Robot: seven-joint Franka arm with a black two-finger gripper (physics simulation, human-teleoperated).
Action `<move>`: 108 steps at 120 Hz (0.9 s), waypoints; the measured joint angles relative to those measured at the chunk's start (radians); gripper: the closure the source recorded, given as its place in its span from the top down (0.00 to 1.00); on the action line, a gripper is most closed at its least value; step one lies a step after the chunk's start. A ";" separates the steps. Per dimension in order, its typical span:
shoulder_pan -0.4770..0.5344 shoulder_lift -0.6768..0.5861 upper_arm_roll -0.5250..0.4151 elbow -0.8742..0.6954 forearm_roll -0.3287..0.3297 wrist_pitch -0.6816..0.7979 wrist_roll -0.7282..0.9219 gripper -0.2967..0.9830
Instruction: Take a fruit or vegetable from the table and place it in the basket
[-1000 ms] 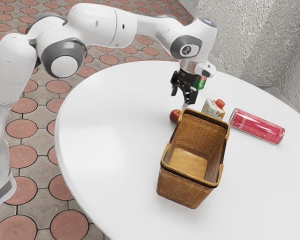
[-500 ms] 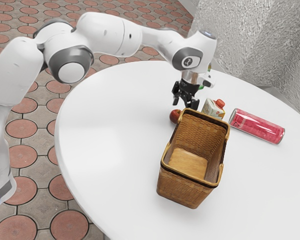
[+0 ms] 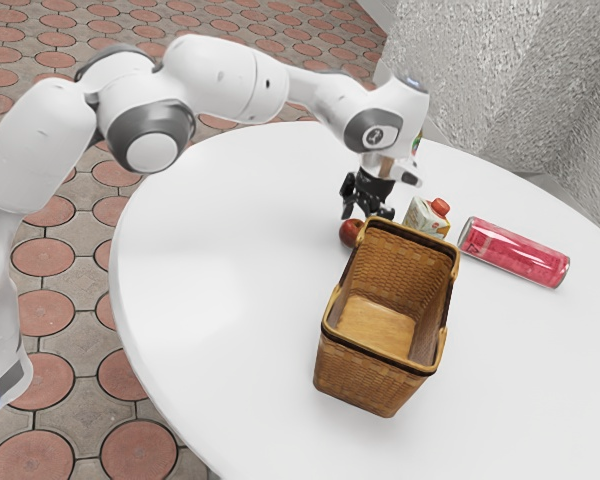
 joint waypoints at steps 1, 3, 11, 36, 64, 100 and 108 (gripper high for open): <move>0.000 0.001 0.000 0.000 0.000 0.001 0.000 0.77; 0.000 0.002 0.000 0.000 0.000 0.002 0.000 0.77; 0.000 0.009 0.000 0.001 0.000 0.009 0.000 0.77; -0.001 0.019 -0.017 0.003 -0.001 0.026 0.001 0.77; 0.011 0.023 -0.021 0.002 -0.009 0.034 0.001 0.76; 0.023 0.024 -0.020 -0.005 -0.042 0.037 0.000 0.56; 0.022 0.024 -0.021 -0.005 -0.042 0.038 -0.001 0.51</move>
